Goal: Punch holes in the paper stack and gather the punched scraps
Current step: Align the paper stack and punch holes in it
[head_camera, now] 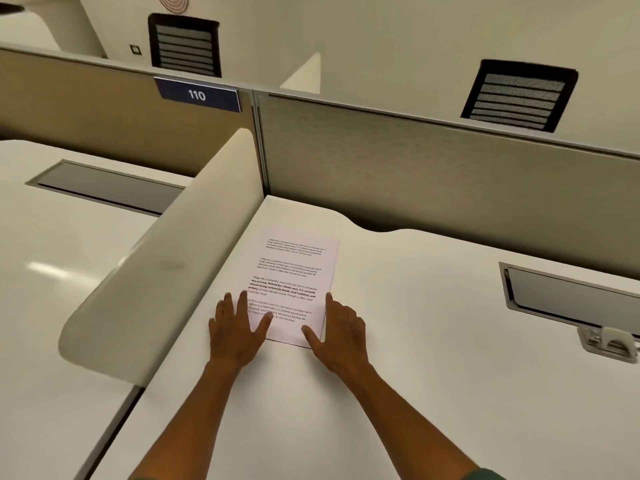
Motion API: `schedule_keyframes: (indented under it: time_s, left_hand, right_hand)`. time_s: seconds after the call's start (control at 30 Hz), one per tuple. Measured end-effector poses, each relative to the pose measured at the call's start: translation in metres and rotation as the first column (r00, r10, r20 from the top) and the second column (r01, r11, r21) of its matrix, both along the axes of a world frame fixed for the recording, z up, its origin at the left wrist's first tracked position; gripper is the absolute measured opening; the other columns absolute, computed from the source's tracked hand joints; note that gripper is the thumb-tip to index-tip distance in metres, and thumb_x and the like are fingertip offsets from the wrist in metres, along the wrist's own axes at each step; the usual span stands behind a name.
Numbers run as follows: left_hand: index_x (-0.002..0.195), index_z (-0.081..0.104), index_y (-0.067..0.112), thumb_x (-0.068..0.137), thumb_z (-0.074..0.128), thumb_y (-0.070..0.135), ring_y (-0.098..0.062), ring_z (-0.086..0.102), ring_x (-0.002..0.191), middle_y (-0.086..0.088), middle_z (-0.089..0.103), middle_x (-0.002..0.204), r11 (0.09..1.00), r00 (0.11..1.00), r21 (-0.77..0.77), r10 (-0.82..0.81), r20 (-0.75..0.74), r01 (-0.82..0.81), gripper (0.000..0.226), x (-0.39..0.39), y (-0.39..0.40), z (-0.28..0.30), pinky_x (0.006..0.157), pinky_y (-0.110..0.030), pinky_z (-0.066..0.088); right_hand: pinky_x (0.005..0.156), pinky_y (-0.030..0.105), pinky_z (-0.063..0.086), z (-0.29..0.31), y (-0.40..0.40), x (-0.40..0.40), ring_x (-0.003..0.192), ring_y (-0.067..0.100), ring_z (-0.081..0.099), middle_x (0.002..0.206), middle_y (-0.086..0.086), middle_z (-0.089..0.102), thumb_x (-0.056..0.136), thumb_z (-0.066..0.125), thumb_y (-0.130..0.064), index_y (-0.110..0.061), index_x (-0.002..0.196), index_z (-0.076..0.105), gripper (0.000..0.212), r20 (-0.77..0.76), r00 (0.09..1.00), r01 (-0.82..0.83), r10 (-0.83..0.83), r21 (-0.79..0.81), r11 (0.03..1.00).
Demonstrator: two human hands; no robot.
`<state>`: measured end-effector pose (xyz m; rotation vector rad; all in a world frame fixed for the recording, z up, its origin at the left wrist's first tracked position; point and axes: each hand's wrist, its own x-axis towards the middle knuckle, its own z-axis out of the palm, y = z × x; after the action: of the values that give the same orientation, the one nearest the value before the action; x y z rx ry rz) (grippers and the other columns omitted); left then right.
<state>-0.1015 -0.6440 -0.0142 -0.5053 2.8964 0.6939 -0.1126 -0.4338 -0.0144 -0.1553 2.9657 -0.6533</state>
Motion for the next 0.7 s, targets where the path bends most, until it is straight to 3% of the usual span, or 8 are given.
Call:
schedule_keyframes:
  time_s: [0.33, 0.7]
  left_hand:
    - [0.153, 0.027, 0.010, 0.096, 0.051, 0.045, -0.035, 0.010, 0.152, -0.019, 0.011, 0.164, 0.998, 1.000, -0.055, -0.016, 0.024, 0.018, 0.071, -0.008, 0.005, -0.013, 0.123, -0.047, 0.012]
    - [0.151, 0.028, 0.008, 0.099, 0.046, 0.045, -0.036, 0.009, 0.152, -0.022, 0.012, 0.163, 0.991, 0.998, -0.121, -0.043, 0.056, 0.050, 0.067, -0.010, 0.016, -0.010, 0.123, -0.046, 0.014]
  right_hand:
    - [0.107, 0.039, 0.035, -0.010, -0.023, -0.001, 0.127, 0.025, 0.039, 0.145, 0.004, 0.042, 0.088, 0.042, -0.065, -0.016, 0.152, 0.017, 0.085, 0.022, 0.997, 0.076, -0.074, -0.076, 0.994]
    - [0.113, 0.041, 0.034, 0.004, -0.035, -0.013, 0.137, 0.027, 0.036, 0.150, 0.007, 0.039, 0.088, 0.056, -0.054, -0.018, 0.154, 0.008, 0.090, 0.246, 0.939, 0.324, -0.240, -0.396, 0.859]
